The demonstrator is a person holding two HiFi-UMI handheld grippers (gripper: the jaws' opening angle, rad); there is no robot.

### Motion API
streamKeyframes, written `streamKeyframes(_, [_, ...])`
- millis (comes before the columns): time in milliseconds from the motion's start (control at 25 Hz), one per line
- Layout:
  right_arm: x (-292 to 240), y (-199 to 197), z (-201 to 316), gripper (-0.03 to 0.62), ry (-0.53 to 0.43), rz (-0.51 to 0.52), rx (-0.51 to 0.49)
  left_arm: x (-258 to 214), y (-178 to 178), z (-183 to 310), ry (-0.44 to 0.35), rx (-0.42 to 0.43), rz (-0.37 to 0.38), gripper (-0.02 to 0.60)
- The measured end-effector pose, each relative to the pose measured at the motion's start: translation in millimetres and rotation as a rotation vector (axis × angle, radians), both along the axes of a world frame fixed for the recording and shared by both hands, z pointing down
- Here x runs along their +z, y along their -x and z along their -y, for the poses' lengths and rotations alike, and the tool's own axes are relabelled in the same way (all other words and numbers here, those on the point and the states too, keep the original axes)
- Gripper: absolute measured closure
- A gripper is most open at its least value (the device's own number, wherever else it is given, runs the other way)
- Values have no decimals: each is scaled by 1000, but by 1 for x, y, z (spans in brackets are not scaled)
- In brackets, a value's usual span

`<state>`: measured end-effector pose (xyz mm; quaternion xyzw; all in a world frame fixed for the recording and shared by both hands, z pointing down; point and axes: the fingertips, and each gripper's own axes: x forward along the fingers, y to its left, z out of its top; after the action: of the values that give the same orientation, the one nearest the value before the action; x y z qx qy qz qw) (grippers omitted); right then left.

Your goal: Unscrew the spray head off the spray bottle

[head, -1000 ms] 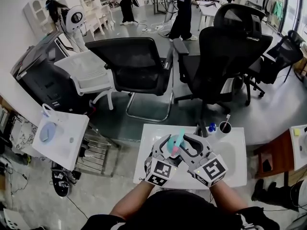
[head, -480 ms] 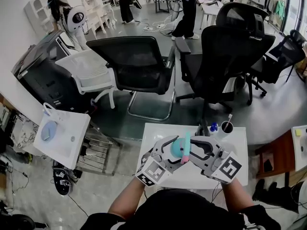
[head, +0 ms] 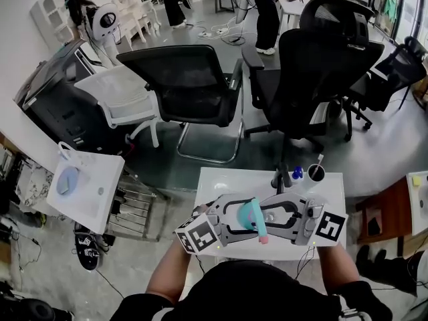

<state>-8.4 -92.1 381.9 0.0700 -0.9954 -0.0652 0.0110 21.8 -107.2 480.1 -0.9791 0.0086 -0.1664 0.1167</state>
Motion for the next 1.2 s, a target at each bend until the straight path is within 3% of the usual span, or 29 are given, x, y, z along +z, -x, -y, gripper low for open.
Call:
streamKeyframes(240, [3,4,-23,459,21,-49,-175,3,1,-29,37,181,-2,195])
streamKeyframes(400, [4,5,-19,457,43,-40,-177,-3,-4,-27,58,177,-30,195])
streamKeyframes(640, [7,-11,36,422,35,54,156,6,-2,33,92,-170,-35,195])
streamKeyframes(880, [7,-52,71,414,5,157,374,13,18,73,119,-456,-69,196])
streamKeyframes(1040, [-3,-58,63,469,-3,198,421,19,40,100,135,-669,-72,196])
streamKeyframes(1200, [-6,-31,42,475,29,186,392,26,55,113,133,-792,-49,196])
